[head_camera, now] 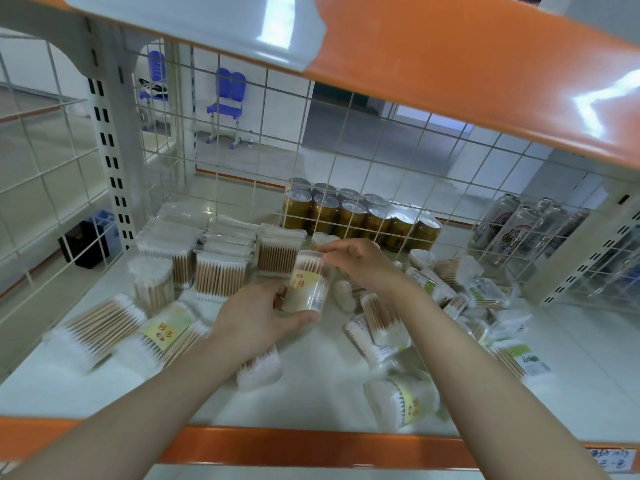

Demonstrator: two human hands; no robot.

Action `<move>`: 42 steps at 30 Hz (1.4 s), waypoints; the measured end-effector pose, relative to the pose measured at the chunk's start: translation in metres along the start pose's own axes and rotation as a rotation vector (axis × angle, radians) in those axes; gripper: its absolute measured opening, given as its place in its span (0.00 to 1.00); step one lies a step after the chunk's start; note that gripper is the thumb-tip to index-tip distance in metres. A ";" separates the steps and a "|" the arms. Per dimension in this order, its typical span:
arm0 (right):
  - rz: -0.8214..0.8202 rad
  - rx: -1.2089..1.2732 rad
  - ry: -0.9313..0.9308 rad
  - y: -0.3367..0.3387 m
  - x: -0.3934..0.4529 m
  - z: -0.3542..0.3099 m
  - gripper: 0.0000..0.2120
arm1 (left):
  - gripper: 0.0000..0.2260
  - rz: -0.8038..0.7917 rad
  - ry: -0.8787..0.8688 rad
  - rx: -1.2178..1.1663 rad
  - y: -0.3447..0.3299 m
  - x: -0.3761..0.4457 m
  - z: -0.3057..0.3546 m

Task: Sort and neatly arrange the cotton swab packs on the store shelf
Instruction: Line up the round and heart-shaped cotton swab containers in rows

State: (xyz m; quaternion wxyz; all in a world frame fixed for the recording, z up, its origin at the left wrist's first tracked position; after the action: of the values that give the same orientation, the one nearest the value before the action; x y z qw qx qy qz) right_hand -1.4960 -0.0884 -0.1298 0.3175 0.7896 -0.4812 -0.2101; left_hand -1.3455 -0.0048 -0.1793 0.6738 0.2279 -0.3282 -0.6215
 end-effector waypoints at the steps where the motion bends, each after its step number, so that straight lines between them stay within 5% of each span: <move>1: 0.002 -0.001 -0.001 0.000 0.000 0.000 0.12 | 0.16 -0.005 -0.008 0.004 0.000 0.000 0.001; 14: -0.036 -0.019 0.028 0.000 0.001 0.004 0.09 | 0.17 -0.036 -0.006 0.120 -0.004 0.000 0.001; 24: -0.006 -0.095 0.061 0.006 0.004 0.015 0.10 | 0.30 0.011 -0.028 0.255 -0.015 0.007 -0.009; 30: 0.155 -0.361 0.087 -0.005 0.015 0.018 0.19 | 0.19 0.078 -0.041 0.235 -0.012 0.009 -0.016; 42: 0.155 -0.572 0.108 -0.026 0.025 0.030 0.18 | 0.14 0.076 -0.024 0.238 -0.013 0.012 -0.024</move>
State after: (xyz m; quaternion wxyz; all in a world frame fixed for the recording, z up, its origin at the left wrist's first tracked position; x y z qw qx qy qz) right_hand -1.4880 -0.1108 -0.1703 0.5673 0.6391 -0.4437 -0.2699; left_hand -1.3369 -0.0202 -0.2024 0.6610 0.2862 -0.4162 -0.5549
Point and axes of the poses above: each hand's wrist, its own x-axis towards the middle knuckle, its own y-axis out of the back of the hand, z = x × y, the point moved 2 cm from there along x, towards the middle knuckle, and after that the axes turned 5 degrees about -x, right-handed, at the moved point
